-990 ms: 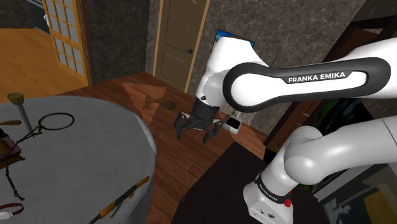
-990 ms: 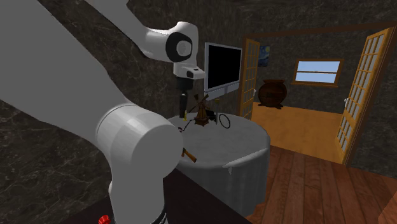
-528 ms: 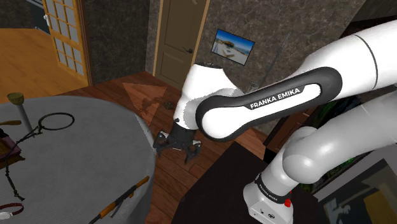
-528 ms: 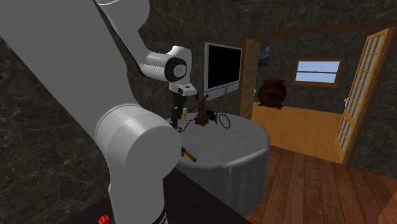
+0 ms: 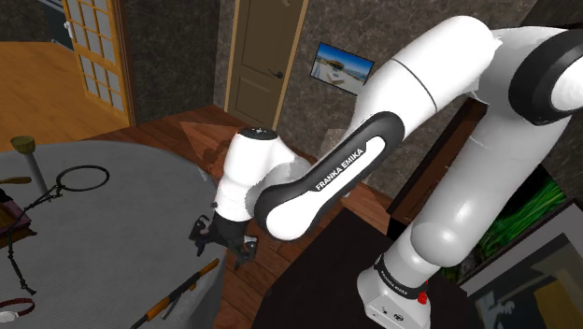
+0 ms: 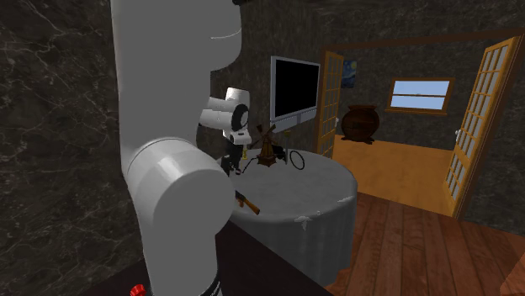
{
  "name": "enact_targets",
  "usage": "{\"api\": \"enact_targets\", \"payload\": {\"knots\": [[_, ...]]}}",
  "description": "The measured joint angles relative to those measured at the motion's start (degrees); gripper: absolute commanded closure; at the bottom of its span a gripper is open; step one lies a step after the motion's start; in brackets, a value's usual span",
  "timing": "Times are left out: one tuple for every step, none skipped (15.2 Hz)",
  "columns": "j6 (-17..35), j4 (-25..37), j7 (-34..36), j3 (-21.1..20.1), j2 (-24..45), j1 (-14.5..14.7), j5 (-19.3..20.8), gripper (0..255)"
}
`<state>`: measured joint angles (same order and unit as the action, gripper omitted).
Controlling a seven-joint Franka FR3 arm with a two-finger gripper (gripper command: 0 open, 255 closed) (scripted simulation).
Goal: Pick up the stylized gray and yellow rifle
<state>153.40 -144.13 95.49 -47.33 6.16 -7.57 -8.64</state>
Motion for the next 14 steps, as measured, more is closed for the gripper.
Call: {"api": "enact_targets", "payload": {"knots": [[1.19, 1.26, 4.44, 1.44, 2.99, 1.34, 3.88, 0], [2.43, 2.76, 8.90, 3.60, 6.23, 3.36, 7.85, 0], [3.34, 4.53, 13.07, 6.02, 9.18, 5.88, 11.21, 0], [4.18, 6.08, 16.33, 8.33, 11.72, 8.13, 13.63, 0], [5.12, 7.66, 19.38, 10.73, 14.27, 10.56, 15.73, 0], [5.92, 9.33, 22.08, 12.97, 16.66, 12.88, 17.34, 0], [6.50, 11.35, 24.39, 15.12, 19.16, 15.05, 18.63, 0], [6.92, 13.14, 26.44, 16.80, 21.19, 16.90, 19.34, 0], [7.17, 15.34, 28.22, 18.45, 23.47, 18.66, 19.94, 0], [7.25, 17.95, 29.74, 20.07, 25.99, 20.28, 20.42, 0], [7.74, 18.85, 30.81, 21.00, 27.25, 21.26, 20.63, 0], [8.28, 19.62, 31.58, 21.85, 28.44, 22.21, 20.96, 0], [8.67, 19.83, 31.85, 22.26, 29.01, 22.55, 21.12, 0], [9.04, 20.25, 32.14, 22.74, 29.72, 23.04, 21.35, 0]]}}
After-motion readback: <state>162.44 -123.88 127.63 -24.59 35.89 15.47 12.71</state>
